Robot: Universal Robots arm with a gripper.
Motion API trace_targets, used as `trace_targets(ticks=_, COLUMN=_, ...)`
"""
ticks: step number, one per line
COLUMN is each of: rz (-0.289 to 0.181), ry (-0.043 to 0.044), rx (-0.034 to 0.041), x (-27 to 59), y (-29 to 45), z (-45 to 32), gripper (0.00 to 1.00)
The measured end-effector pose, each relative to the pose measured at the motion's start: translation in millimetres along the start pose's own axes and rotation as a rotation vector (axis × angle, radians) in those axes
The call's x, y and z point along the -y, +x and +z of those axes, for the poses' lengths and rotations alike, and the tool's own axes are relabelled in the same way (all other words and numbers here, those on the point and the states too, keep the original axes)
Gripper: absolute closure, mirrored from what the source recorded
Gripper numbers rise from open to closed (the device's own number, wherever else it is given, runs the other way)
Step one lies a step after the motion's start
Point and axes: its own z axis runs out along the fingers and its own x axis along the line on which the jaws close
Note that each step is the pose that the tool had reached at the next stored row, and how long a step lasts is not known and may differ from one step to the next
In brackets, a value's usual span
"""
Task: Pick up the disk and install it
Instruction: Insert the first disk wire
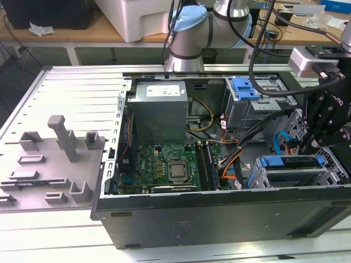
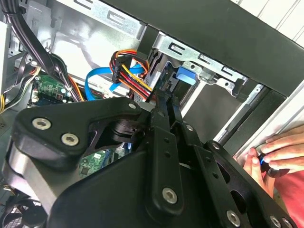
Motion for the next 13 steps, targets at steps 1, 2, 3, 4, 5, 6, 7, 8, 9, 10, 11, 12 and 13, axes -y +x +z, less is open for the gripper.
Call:
trace_targets(ticks=1, rz=0.0, ry=0.0, rx=-0.0001, x=0.0, y=0.1, z=0.0, gripper=0.83)
trace_targets(ticks=2, rz=0.0, ry=0.0, rx=0.0, x=0.0, y=0.1, z=0.0, gripper=0.83)
trace_targets(ticks=3, rz=0.0, ry=0.0, rx=0.0001, x=0.3, y=0.7, z=0.1, gripper=0.83)
trace_targets(ticks=4, rz=0.0, ry=0.0, rx=0.0, x=0.3, y=1.0, z=0.1, gripper=0.83)
trace_targets(ticks=5, rz=0.0, ry=0.0, rx=0.0, x=0.5, y=1.4, z=0.2, gripper=0.83)
trace_targets(ticks=6, rz=0.0, ry=0.0, rx=0.0002, x=0.5, y=1.7, z=0.5, gripper=0.83)
trace_targets(ticks=7, rz=0.0, ry=0.0, rx=0.0002, x=0.5, y=1.8, z=0.6, gripper=0.83)
trace_targets(ticks=8, rz=-0.002, ry=0.0001, rx=0.0001, x=0.6, y=2.1, z=0.8, gripper=0.83)
trace_targets(ticks=9, rz=-0.004, ry=0.0003, rx=-0.0001, x=0.6, y=2.3, z=1.0, gripper=0.83)
trace_targets(ticks=10, rz=-0.007, ry=0.0005, rx=-0.0002, x=0.6, y=2.3, z=1.1, gripper=0.83)
trace_targets(ticks=11, rz=-0.01, ry=0.0007, rx=-0.0002, x=0.6, y=2.3, z=1.3, gripper=0.83)
trace_targets(ticks=12, rz=-0.014, ry=0.001, rx=-0.0001, x=0.6, y=2.2, z=1.5, gripper=0.83)
trace_targets(ticks=13, rz=-0.019, ry=0.0013, rx=-0.0001, x=0.6, y=2.2, z=1.6, gripper=0.83)
